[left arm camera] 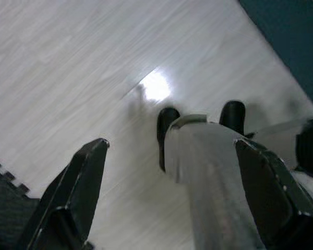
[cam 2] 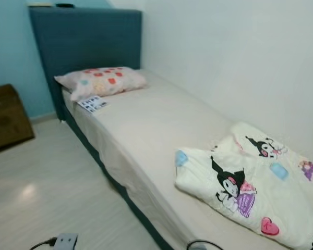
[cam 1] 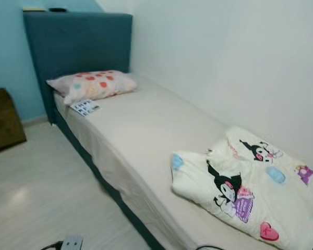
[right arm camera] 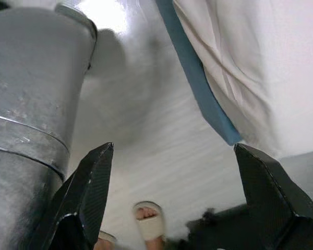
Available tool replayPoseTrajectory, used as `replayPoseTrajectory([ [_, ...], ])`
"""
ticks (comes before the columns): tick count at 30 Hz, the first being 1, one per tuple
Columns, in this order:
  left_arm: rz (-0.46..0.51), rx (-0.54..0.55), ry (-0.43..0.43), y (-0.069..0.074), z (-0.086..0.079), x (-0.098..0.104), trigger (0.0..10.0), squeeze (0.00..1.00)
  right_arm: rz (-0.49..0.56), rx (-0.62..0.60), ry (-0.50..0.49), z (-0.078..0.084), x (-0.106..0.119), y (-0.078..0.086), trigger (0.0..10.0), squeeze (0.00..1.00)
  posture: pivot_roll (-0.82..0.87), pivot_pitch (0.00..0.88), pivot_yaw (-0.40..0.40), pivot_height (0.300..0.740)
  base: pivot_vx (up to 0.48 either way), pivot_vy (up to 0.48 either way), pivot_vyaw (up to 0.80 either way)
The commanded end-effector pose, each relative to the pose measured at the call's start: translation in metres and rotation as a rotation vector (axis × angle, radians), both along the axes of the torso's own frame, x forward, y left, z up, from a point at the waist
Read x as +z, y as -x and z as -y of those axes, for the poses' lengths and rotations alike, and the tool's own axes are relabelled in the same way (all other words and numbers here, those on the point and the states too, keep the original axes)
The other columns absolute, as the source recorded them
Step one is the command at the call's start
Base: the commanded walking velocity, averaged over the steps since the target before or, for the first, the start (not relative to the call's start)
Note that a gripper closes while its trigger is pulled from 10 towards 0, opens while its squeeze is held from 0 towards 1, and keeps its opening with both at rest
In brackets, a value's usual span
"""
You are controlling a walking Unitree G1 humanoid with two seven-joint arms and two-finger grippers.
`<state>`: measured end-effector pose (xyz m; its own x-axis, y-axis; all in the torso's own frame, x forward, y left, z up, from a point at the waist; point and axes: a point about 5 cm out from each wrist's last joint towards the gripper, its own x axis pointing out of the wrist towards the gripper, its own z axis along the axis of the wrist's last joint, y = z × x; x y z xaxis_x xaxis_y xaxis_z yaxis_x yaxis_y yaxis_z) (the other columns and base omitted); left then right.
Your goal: Clean up the room
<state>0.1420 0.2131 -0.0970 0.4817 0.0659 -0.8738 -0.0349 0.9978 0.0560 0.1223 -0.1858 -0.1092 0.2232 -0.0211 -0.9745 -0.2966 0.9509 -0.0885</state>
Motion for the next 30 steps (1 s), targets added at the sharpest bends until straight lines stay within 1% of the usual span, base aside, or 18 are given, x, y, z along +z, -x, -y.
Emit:
replayPoseTrajectory([
  [1, -0.017, -0.002, 0.005, 0.004, 0.0012, -0.0018, 10.0, 0.0, 0.013, -0.01, -0.005, -0.0005, 0.0008, -0.0028, 10.0, 0.0, 0.21, 0.0, -0.125, 0.74, 0.0, 0.0, 0.0],
  [8, -0.019, -0.009, 0.011, 0.0036, 0.0031, -0.002, 10.0, 0.0, 0.002, -0.005, -0.003, 0.0026, 0.0006, -0.0008, 10.0, 0.0, 0.21, 0.0, -0.128, 0.74, 0.0, -0.305, 0.0],
  [12, -0.018, -0.013, 0.011, 0.0032, 0.0033, -0.0019, 10.0, 0.0, -0.018, 0.021, 0.001, 0.0047, 0.0, 0.0025, 10.0, 0.0, 0.21, 0.0, -0.13, 0.74, 0.0, -0.314, -0.76],
  [17, -0.02, -0.016, 0.01, 0.0035, 0.0033, -0.002, 10.0, 0.0, -0.017, 0.017, 0.001, 0.006, 0.0, 0.0031, 10.0, 0.0, 0.2, 0.0, -0.13, 0.74, 0.0, -0.311, -0.76],
  [19, -0.02, -0.015, 0.01, 0.0037, 0.0033, -0.0021, 10.0, 0.0, -0.018, 0.012, -0.001, 0.0063, -0.0001, 0.0034, 10.0, 0.0, 0.2, 0.0, -0.13, 0.74, 0.0, 0.0, -0.75],
  [30, -0.032, 0.015, 0.007, 0.0064, 0.0053, -0.0036, 10.0, 0.0, -0.023, 0.005, -0.011, 0.0064, -0.0001, 0.0038, 10.0, 0.0, 0.2, 0.0, -0.141, 0.74, 0.0, 0.0, 0.0],
])
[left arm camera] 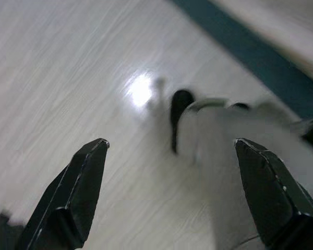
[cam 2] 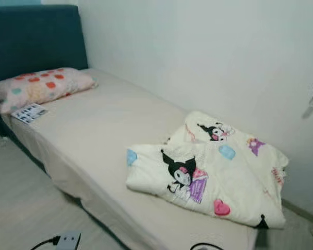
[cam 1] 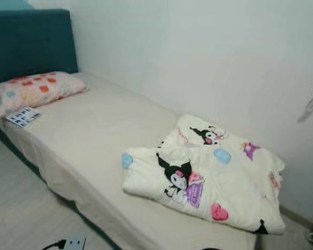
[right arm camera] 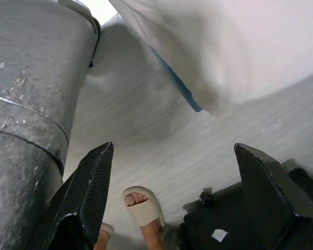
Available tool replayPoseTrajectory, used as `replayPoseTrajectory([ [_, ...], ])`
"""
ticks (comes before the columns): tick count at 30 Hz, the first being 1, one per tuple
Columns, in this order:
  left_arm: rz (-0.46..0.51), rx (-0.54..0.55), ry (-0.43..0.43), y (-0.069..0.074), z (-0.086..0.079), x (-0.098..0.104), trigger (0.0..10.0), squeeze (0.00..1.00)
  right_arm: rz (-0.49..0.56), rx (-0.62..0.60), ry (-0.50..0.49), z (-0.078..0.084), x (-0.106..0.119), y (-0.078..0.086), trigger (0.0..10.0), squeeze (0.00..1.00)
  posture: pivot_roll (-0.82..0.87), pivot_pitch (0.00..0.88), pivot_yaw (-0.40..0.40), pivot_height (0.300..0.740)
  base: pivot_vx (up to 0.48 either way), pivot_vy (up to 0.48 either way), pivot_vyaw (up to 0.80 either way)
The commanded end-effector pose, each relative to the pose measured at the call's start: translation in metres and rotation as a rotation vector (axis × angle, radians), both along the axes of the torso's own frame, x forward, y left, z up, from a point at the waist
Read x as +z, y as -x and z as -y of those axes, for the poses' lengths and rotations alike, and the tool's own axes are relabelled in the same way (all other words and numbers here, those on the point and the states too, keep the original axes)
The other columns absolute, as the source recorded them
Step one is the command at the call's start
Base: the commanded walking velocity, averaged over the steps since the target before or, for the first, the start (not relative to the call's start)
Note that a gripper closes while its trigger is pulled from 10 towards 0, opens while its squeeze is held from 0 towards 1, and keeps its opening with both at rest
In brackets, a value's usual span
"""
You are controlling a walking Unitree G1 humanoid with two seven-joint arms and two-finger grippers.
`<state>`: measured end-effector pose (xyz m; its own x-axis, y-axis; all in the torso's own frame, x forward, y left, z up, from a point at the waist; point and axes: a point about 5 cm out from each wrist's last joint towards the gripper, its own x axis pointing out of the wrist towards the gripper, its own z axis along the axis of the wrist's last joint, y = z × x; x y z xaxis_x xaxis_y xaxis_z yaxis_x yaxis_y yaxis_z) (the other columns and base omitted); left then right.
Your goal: Clean up the room
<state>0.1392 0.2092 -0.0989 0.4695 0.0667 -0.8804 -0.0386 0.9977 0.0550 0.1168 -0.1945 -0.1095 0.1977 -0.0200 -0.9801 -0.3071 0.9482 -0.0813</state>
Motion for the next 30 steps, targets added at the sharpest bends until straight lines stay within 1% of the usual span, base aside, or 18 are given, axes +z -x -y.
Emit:
replayPoseTrajectory([
  [1, -0.022, 0.017, 0.002, 0.0048, 0.0006, -0.0021, 10.0, 0.0, 0.002, -0.005, -0.009, -0.0004, 0.0004, -0.0014, 10.0, 0.0, 0.2, 0.0, -0.141, 0.74, 0.0, 0.0, 0.0],
  [5, -0.024, 0.017, 0.0, 0.0052, 0.0, -0.0021, 10.0, 0.0, -0.002, 0.017, -0.002, 0.0009, 0.0006, -0.0015, 10.0, 0.0, 0.2, 0.0, -0.142, 0.74, 0.0, 0.0, 0.0],
  [6, -0.025, 0.017, 0.0, 0.0053, -0.0004, -0.0021, 10.0, 0.0, -0.01, 0.033, 0.0, 0.0013, 0.0006, -0.0009, 10.0, 0.0, 0.2, 0.0, -0.142, 0.74, 0.0, 0.0, -0.78],
  [26, -0.045, 0.016, -0.017, 0.0073, -0.0026, -0.0026, 10.0, 0.0, -0.036, 0.016, -0.027, -0.003, -0.001, 0.0035, 10.0, 0.0, 0.2, 0.0, -0.13, 0.74, 0.0, 0.0, -0.77],
  [30, -0.051, 0.017, -0.021, 0.0083, -0.0032, -0.003, 10.0, 0.0, -0.037, 0.012, -0.028, -0.0026, -0.0011, 0.0039, 10.0, 0.0, 0.19, 0.0, -0.131, 0.74, -0.341, 0.0, -0.76],
])
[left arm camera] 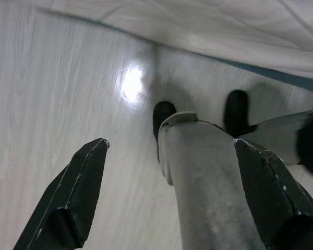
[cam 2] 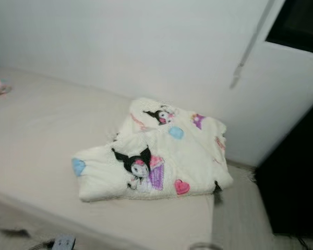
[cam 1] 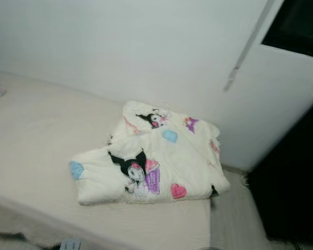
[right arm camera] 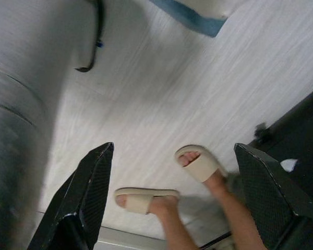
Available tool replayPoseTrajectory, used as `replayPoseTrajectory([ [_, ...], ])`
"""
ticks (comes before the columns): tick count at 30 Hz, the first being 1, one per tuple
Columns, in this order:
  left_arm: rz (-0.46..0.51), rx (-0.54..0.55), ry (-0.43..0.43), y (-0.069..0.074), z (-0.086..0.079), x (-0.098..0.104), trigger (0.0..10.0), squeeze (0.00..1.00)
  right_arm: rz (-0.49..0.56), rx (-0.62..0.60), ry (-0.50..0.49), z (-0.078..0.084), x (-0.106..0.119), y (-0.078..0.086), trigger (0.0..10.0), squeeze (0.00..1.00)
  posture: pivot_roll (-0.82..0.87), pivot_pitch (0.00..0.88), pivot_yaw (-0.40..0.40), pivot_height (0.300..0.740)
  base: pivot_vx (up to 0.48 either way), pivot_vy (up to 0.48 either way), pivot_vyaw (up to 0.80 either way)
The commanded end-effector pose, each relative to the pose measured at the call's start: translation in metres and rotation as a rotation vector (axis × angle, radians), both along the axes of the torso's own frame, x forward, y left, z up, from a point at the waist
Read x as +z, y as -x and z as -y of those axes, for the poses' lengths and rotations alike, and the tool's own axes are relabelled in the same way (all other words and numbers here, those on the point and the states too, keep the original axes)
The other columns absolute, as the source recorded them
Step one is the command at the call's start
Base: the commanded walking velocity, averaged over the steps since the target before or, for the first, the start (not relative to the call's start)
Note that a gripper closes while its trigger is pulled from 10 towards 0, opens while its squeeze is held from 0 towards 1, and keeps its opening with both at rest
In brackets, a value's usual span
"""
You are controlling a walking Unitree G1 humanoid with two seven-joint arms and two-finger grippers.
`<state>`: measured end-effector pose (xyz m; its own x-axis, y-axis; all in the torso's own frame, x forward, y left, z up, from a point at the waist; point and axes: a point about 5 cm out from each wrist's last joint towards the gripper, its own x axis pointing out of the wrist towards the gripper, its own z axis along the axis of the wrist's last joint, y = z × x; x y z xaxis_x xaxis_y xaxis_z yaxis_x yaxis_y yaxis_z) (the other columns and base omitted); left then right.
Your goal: Clean up the room
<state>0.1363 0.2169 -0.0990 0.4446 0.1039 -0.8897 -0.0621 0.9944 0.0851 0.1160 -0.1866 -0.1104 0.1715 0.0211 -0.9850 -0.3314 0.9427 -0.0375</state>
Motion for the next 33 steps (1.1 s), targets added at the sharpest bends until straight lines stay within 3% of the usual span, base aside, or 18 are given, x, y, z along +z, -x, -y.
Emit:
replayPoseTrajectory([
  [1, -0.025, -0.006, 0.009, 0.0055, 0.0044, -0.0029, 10.0, 0.0, -0.01, -0.015, 0.012, 0.0056, -0.0002, 0.0032, 10.0, 0.0, 0.19, 0.0, -0.131, 0.74, -0.439, 0.0, -0.76],
  [5, -0.026, -0.012, 0.001, 0.006, 0.0036, -0.0029, 10.0, 0.0, 0.002, -0.045, 0.003, 0.0056, -0.0002, 0.0029, 10.0, 0.0, 0.19, 0.0, -0.13, 0.74, -0.219, 0.0, -0.69],
  [17, -0.034, -0.016, -0.005, 0.0074, 0.0029, -0.0032, 10.0, 0.0, 0.003, -0.046, 0.001, 0.0051, -0.0003, 0.0033, 10.0, 0.0, 0.19, 0.0, -0.133, 0.74, 0.0, 0.0, 0.0],
  [33, -0.043, -0.028, -0.005, 0.0085, 0.0044, -0.004, 10.0, 0.0, 0.001, -0.048, 0.014, 0.0064, -0.0008, 0.0052, 10.0, 0.0, 0.19, 0.0, -0.127, 0.74, -0.3, 0.0, 0.0],
])
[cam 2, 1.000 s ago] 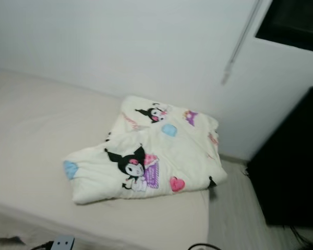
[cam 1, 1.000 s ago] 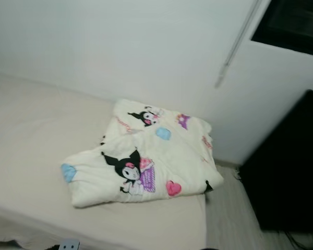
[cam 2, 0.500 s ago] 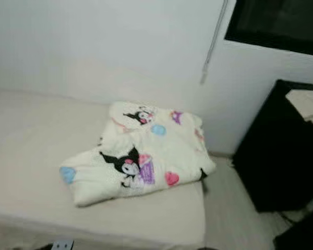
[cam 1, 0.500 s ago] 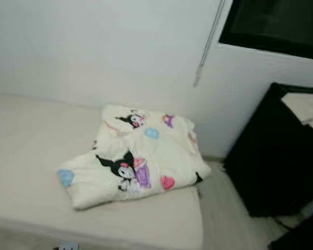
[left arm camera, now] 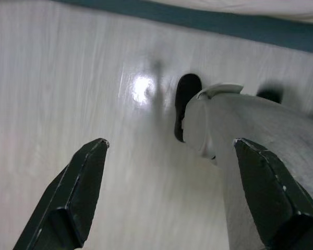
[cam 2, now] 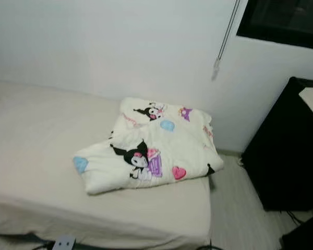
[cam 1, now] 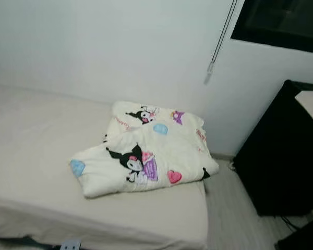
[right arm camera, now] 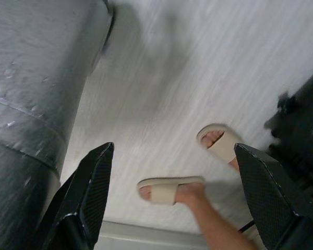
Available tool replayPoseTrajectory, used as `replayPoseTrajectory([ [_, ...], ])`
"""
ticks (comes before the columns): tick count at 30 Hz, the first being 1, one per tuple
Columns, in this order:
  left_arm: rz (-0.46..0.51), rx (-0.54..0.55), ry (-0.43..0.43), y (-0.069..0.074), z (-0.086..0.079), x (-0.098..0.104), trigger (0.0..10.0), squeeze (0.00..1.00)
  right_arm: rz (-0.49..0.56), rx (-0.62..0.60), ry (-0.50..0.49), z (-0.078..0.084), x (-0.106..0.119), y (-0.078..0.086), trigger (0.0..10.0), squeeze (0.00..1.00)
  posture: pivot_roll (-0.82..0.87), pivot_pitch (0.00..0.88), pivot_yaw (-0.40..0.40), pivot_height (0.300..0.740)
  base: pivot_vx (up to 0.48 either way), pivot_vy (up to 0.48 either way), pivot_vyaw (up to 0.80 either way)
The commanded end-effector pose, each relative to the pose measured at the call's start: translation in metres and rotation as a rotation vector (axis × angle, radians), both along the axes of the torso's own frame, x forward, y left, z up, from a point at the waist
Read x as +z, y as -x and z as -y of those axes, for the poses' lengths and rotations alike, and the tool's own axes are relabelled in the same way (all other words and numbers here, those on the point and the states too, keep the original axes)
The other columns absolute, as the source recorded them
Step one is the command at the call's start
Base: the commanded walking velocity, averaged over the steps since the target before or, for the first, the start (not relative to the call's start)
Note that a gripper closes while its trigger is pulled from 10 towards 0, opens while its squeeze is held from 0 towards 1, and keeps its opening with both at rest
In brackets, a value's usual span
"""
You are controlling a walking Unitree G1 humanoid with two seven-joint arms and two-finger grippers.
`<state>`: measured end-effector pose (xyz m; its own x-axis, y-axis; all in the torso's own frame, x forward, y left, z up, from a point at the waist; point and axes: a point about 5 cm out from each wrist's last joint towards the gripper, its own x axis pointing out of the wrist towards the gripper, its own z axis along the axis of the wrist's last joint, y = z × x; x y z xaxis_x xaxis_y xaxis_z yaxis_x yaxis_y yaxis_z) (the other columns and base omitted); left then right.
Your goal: Clean up the room
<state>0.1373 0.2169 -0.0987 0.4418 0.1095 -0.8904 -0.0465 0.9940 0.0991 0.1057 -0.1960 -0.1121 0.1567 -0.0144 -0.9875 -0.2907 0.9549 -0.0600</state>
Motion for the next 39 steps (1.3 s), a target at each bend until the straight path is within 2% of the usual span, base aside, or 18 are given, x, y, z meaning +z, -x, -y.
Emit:
replayPoseTrajectory([
  [1, -0.037, -0.021, 0.011, 0.009, 0.004, -0.004, 10.0, 0.0, 0.018, -0.006, -0.015, -0.003, 0.001, -0.006, 10.0, 0.0, 0.19, 0.0, -0.125, 0.74, 0.0, 0.0, 0.0],
  [24, -0.024, -0.038, 0.013, 0.007, 0.003, -0.003, 10.0, 0.0, 0.026, -0.009, -0.018, -0.008, 0.001, -0.008, 10.0, 0.0, 0.19, 0.0, -0.119, 0.74, 0.0, 0.0, 0.0],
  [28, -0.007, -0.065, 0.013, 0.0, 0.008, -0.001, 10.0, 0.0, 0.081, -0.063, -0.012, -0.003, 0.005, -0.019, 10.0, 0.0, 0.18, 0.0, -0.104, 0.74, 0.0, 0.0, 0.0],
  [32, 0.037, -0.108, 0.031, -0.021, 0.018, 0.005, 10.0, 0.0, 0.106, -0.055, 0.015, 0.0, 0.008, -0.027, 10.0, 0.0, 0.14, 0.0, -0.102, 0.74, 0.0, 0.0, 0.0],
  [33, 0.037, -0.108, 0.031, -0.021, 0.018, 0.005, 10.0, 0.0, 0.106, -0.055, 0.015, 0.0, 0.008, -0.027, 10.0, 0.0, 0.14, 0.0, -0.102, 0.74, 0.0, 0.0, 0.0],
  [35, 0.061, -0.125, 0.036, -0.032, 0.021, 0.009, 10.0, 0.0, 0.116, -0.023, 0.027, -0.001, 0.008, -0.03, 10.0, 0.0, 0.13, 0.0, -0.099, 0.74, 0.0, 0.0, 0.0],
  [39, 0.078, -0.131, 0.039, -0.039, 0.023, 0.012, 10.0, 0.0, 0.115, -0.028, 0.019, -0.003, 0.008, -0.03, 10.0, 0.0, 0.11, 0.0, -0.09, 0.74, 0.0, 0.0, 0.0],
])
